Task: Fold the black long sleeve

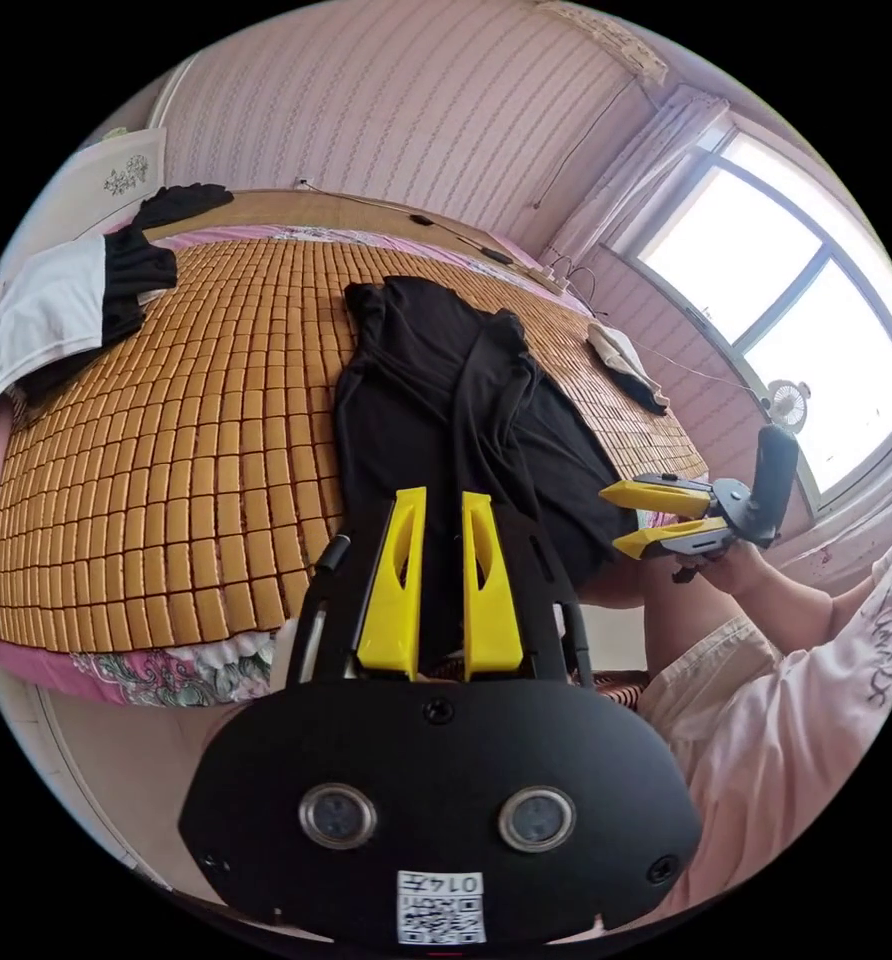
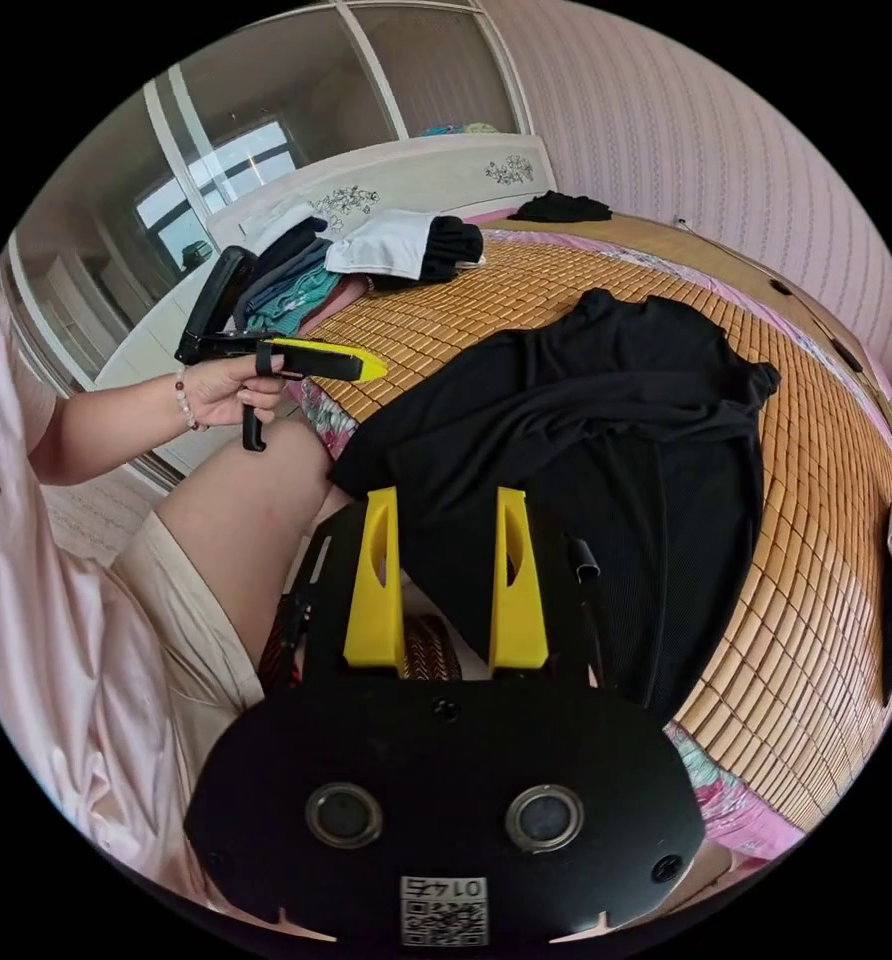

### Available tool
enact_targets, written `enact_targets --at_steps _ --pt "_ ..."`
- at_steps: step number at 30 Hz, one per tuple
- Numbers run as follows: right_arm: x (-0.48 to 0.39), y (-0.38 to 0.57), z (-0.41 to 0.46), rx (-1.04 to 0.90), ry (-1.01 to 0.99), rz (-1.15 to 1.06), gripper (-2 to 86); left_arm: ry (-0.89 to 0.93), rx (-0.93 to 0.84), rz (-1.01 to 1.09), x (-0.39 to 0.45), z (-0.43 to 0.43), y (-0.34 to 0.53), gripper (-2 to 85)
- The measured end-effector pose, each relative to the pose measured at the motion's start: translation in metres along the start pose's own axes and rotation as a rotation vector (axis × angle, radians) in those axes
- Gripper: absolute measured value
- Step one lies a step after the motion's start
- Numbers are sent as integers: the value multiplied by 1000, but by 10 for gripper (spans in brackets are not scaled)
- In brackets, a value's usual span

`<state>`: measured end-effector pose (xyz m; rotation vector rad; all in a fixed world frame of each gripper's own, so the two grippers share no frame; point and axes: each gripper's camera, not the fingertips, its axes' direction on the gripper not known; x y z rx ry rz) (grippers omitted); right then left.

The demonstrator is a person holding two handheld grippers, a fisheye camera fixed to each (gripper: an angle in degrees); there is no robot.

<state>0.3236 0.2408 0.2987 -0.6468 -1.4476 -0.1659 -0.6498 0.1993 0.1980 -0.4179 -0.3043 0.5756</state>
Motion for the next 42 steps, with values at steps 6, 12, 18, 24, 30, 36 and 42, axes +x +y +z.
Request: enact_targets --at_steps 6,12,18,24,30,36,42 --pt "32 -34 27 -65 20 81 122 52 -210 90 6 33 -12 71" --pt "25 -63 64 -131 10 95 116 -7 -329 161 4 24 -28 -1" --pt "62 -89 51 -62 133 172 107 -41 -283 106 -36 -21 -40 -9" --pt "154 -128 49 26 210 440 124 -165 -296 111 -45 -23 -51 -6" --pt "224 -148 52 32 178 647 37 -196 -237 254 -1 -55 -56 11" --pt "226 -160 28 21 199 559 12 -126 -372 331 27 -19 -48 41" --pt "231 -169 0 -10 216 488 1 -29 -425 357 15 -27 -62 -8"
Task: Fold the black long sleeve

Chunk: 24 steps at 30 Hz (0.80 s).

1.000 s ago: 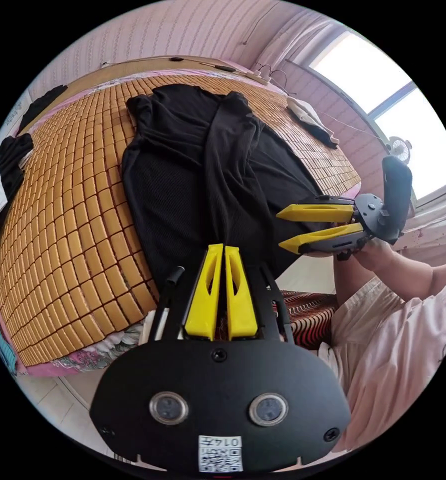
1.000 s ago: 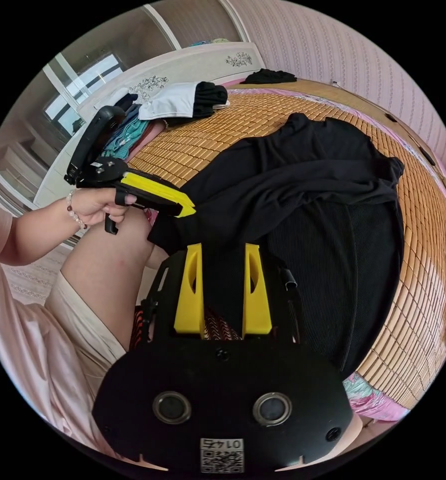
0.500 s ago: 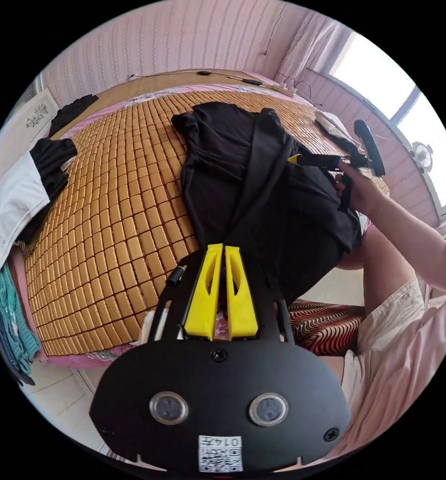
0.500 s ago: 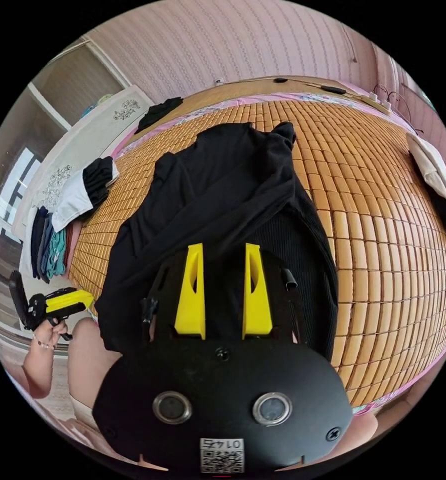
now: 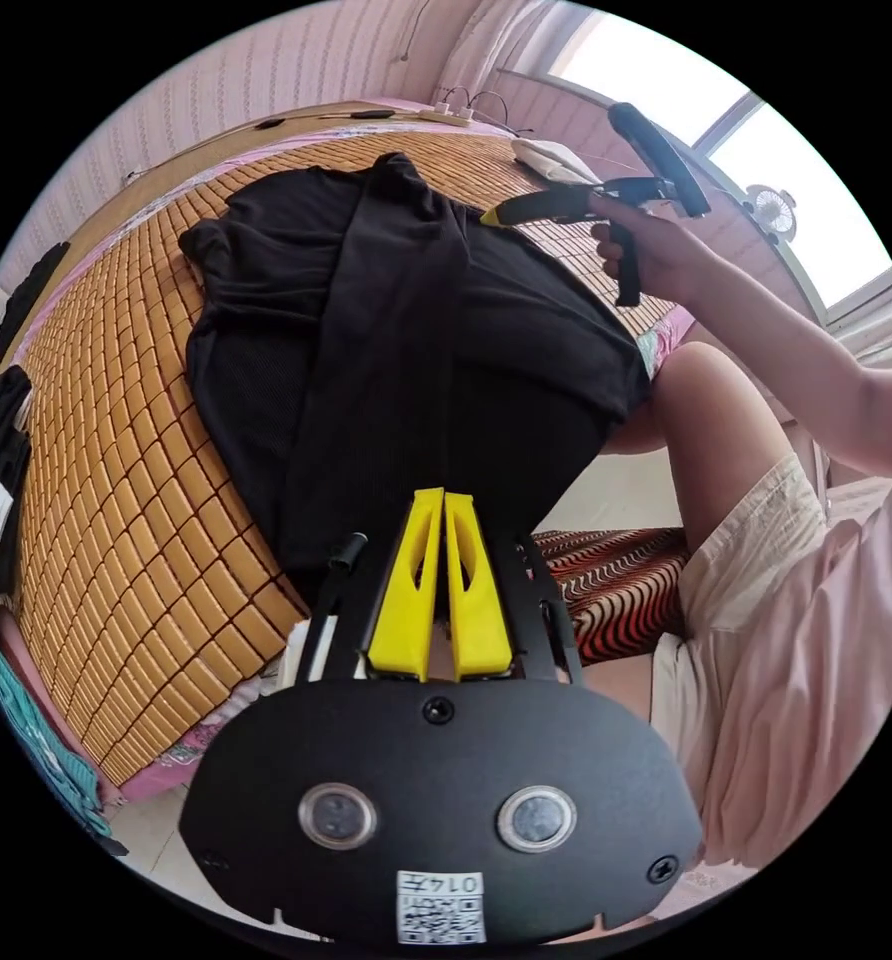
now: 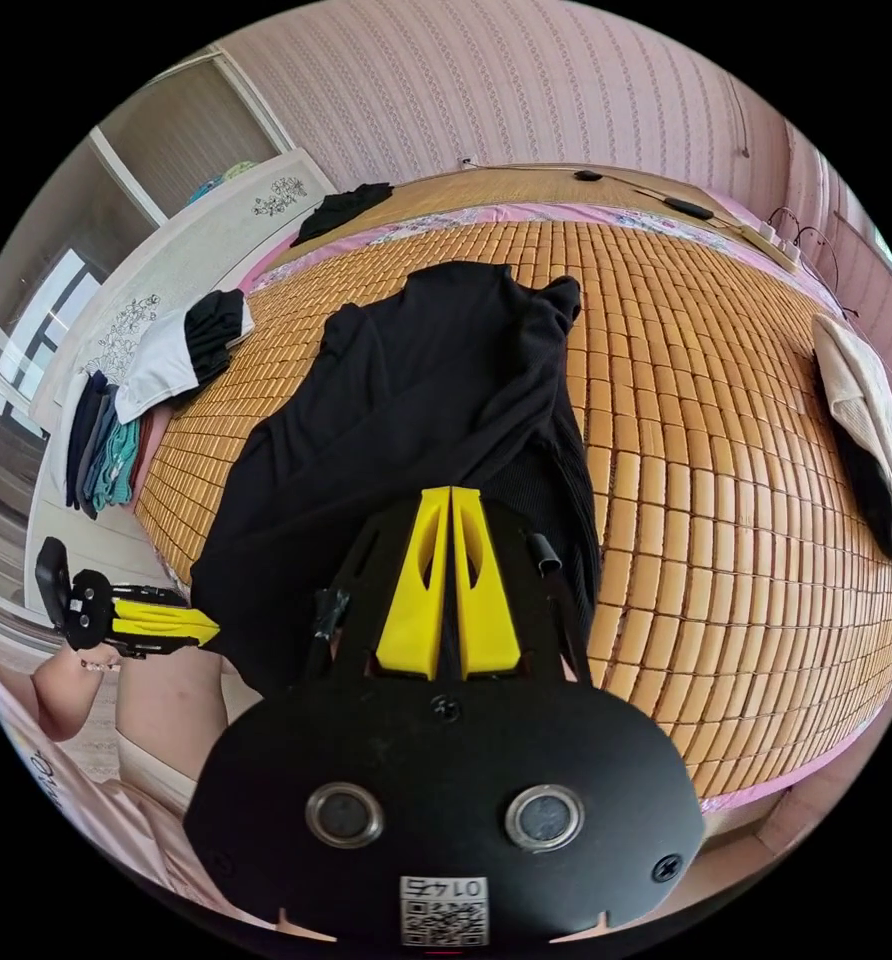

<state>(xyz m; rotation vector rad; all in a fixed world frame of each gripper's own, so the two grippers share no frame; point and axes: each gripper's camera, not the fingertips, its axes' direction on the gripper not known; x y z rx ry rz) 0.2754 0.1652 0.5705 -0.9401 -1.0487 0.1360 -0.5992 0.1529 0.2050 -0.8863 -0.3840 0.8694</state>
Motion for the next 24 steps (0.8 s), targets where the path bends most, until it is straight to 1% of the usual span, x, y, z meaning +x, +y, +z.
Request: enact_targets --at_steps 2,5,7,9,12,14,16,18,20,21,22,24 --pt "4 -5 -2 -47 36 -40 -1 101 -19 33 -2 -8 4 -9" --pt "6 -8 3 -106 67 -82 -2 81 -70 34 -7 1 6 -6" --pt "5 -11 1 -108 67 -107 -3 82 -93 24 -9 3 5 -2" --pt "3 -15 -5 -100 69 -140 -3 110 -75 28 -10 -4 4 1" --pt "7 -31 -18 -73 128 -204 6 110 -10 10 -17 -27 4 5" --pt "19 -52 -31 1 204 -210 54 41 71 -29 -30 -48 3 6" --pt "30 -75 -35 32 241 -202 88 -25 113 -77 -45 -55 1 8" --pt "42 -101 -32 31 244 -194 103 -37 130 -118 -62 -59 -4 12" --pt "60 -134 -27 30 203 -163 119 -43 228 -156 -83 -72 -14 24" --pt "64 -142 -26 30 193 -155 122 -52 251 -161 -90 -76 -17 28" --pt "73 -156 -22 28 183 -143 129 -68 281 -181 -105 -80 -28 46" --pt "88 -175 -15 19 182 -111 135 -34 329 -225 -136 -83 -47 77"
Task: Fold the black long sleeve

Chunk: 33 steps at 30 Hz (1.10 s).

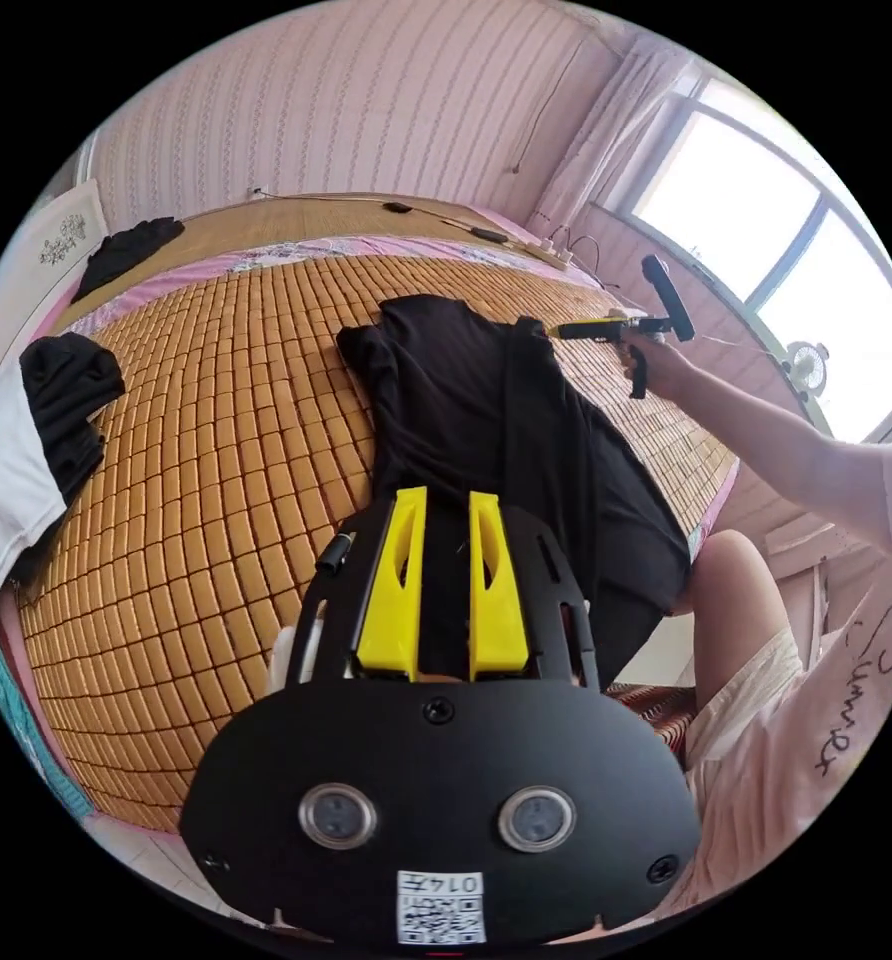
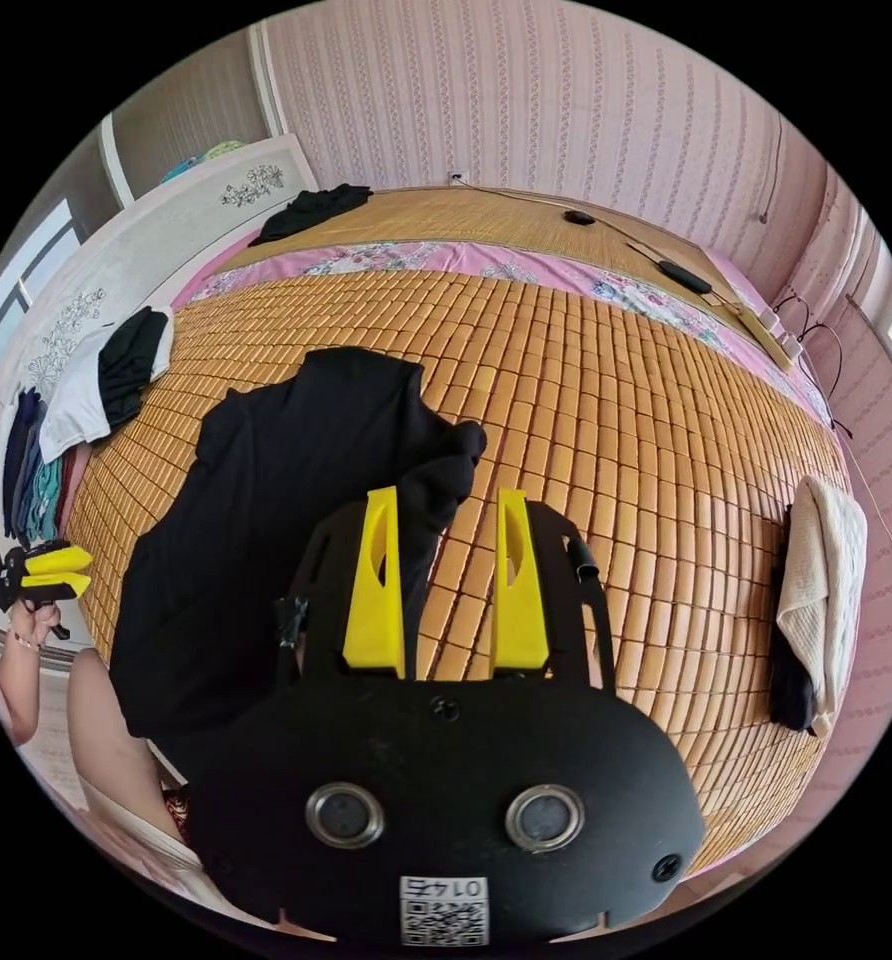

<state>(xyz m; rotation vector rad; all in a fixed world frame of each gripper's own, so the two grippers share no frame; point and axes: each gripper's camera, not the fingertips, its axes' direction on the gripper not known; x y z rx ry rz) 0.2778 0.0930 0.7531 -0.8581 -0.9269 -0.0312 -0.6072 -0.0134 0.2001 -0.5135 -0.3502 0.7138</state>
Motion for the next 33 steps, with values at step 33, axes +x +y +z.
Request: enact_targets --at_steps 33 --pt "75 9 -132 183 -325 -84 8 56 120 120 -38 -2 -137 -10"
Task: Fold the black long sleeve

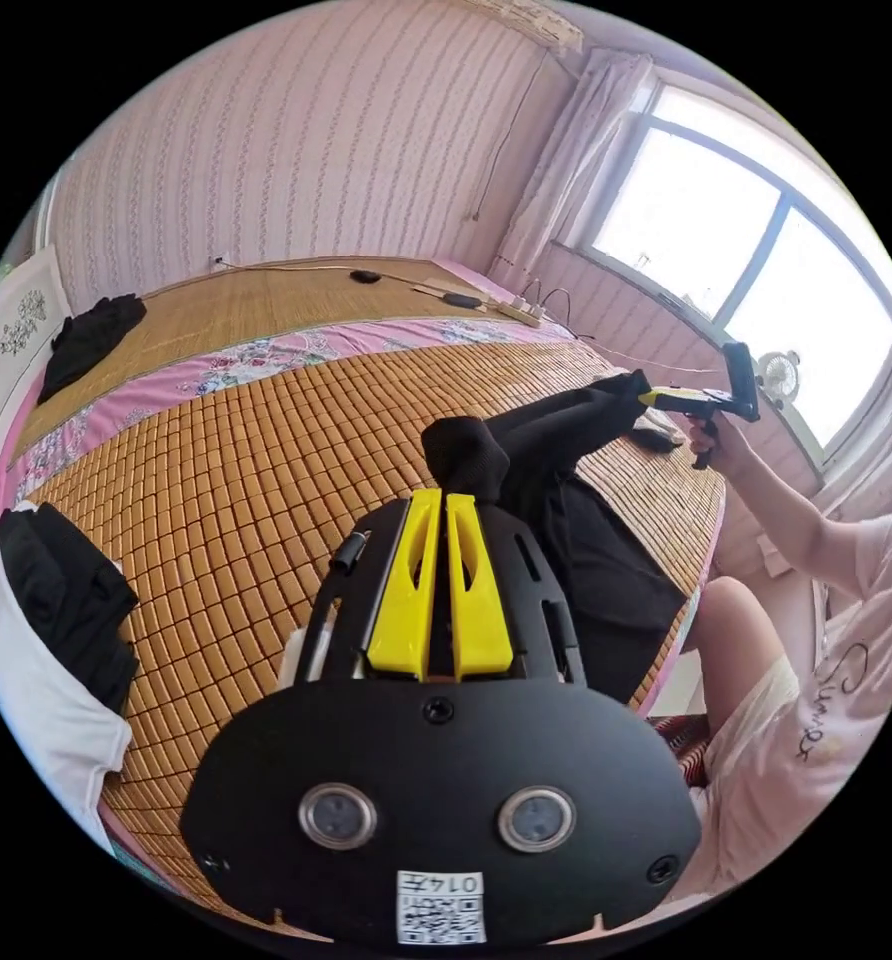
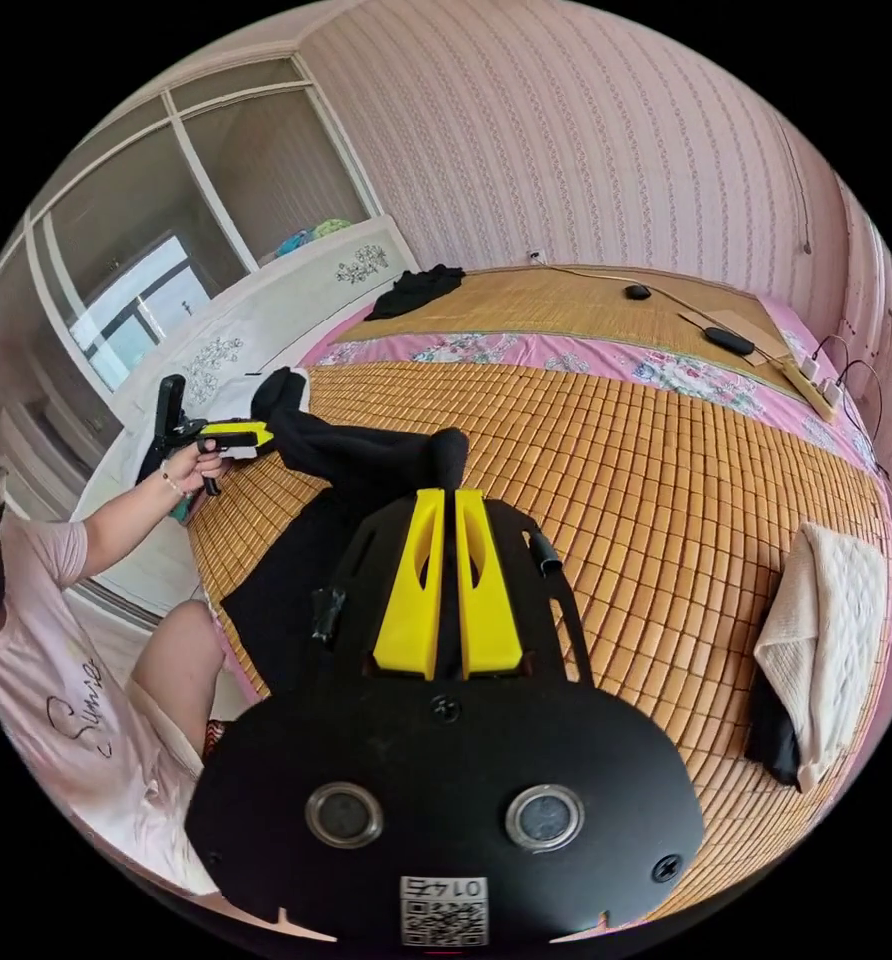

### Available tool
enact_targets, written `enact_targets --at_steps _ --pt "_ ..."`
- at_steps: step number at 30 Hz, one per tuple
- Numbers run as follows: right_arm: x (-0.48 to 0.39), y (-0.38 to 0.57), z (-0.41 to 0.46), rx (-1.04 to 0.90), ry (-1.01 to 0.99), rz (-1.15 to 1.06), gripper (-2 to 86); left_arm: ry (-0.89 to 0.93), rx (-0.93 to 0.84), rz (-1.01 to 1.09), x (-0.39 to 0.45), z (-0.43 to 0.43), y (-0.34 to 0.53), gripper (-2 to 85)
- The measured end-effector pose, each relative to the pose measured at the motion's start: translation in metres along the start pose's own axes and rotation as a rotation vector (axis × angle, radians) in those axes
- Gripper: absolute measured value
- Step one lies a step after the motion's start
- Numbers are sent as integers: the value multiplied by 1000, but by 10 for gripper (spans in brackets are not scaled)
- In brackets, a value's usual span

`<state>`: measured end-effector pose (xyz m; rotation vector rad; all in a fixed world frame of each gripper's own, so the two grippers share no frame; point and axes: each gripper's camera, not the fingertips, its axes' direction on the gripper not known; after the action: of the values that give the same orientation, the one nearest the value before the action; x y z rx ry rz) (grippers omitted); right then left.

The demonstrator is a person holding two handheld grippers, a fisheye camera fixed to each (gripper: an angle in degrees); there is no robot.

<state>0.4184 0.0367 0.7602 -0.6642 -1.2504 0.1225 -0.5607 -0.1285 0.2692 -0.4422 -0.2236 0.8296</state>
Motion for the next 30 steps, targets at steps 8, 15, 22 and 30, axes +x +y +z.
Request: enact_targets --at_steps 8,15,22,30 --pt "-56 173 36 -326 9 127 13 56 -241 -117 52 27 169 -10" --pt "-74 184 23 -308 233 187 32 -59 -211 -262 63 18 190 -8" --pt "-129 116 82 -172 15 26 87 41 -145 -150 108 72 130 57" --pt "-139 109 156 -289 -34 52 31 101 -279 -94 130 135 140 -5"
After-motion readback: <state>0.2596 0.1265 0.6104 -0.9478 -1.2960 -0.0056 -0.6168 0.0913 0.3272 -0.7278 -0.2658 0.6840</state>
